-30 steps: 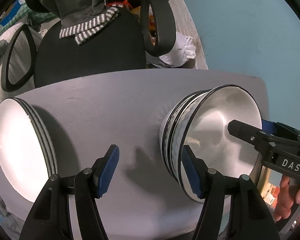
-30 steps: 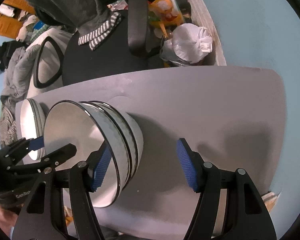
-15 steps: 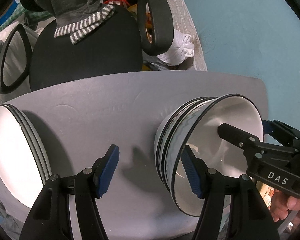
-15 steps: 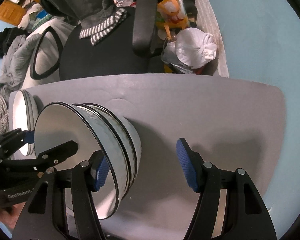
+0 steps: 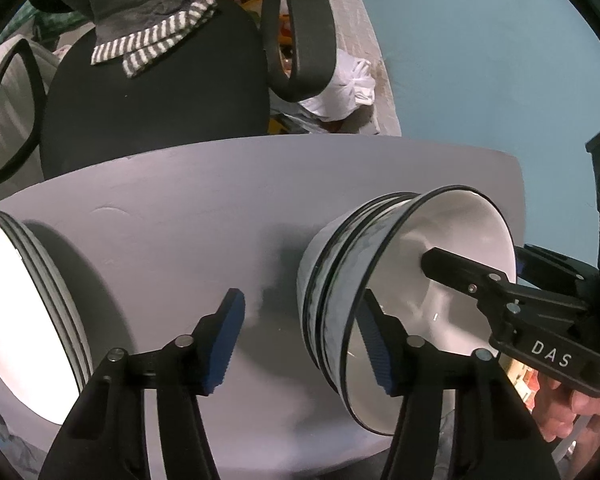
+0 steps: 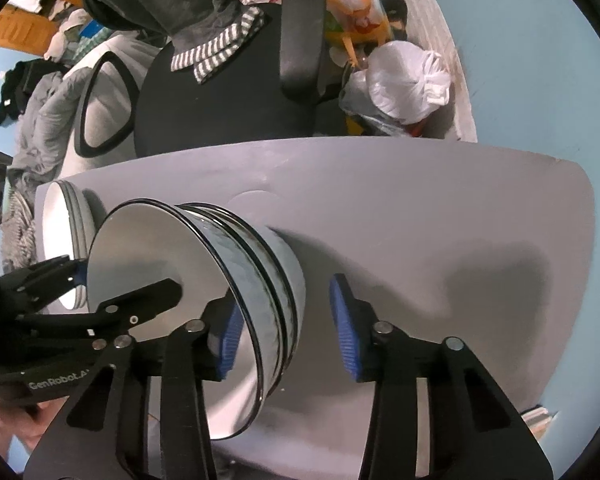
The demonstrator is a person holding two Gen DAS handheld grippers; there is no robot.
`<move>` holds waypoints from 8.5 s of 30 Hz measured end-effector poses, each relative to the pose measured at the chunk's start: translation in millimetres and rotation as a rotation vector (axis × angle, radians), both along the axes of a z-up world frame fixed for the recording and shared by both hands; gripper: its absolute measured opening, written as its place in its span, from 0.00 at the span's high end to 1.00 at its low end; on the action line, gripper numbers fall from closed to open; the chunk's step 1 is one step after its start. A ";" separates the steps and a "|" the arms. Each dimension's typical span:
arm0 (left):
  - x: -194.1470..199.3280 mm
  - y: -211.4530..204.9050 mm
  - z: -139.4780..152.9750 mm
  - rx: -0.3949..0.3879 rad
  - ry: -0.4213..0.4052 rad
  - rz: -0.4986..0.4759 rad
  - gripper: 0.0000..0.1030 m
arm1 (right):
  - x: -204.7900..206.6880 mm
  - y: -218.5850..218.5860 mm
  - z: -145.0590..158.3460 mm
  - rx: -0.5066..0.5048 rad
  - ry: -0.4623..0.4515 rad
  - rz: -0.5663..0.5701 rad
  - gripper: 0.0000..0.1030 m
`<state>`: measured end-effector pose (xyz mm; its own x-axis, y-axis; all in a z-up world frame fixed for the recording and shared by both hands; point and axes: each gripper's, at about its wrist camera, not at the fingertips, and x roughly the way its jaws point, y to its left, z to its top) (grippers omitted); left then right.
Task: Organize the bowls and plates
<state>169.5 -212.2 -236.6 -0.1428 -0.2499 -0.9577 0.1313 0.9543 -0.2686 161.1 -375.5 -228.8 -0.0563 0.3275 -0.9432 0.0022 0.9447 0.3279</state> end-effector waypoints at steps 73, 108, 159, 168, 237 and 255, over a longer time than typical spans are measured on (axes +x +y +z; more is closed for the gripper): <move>-23.6 40.1 40.4 0.035 -0.007 0.017 0.81 | -19.8 53.7 24.7 -0.043 0.055 -0.021 0.85; -43.0 230.6 91.5 0.042 -0.113 0.290 0.81 | 16.6 238.8 72.3 -0.044 -0.053 0.214 0.85; -36.9 299.7 46.9 0.041 -0.071 0.363 0.54 | 34.1 311.7 25.4 -0.100 0.033 0.206 0.59; -50.0 298.2 80.2 0.056 -0.185 0.346 0.40 | 25.8 299.1 56.2 -0.191 -0.119 0.207 0.44; -177.8 282.0 264.8 0.085 -0.700 0.252 0.21 | -109.9 255.2 240.7 -0.273 -0.620 0.064 0.36; -177.8 279.2 264.4 0.093 -0.667 0.263 0.18 | -111.7 247.0 236.2 -0.269 -0.598 0.073 0.36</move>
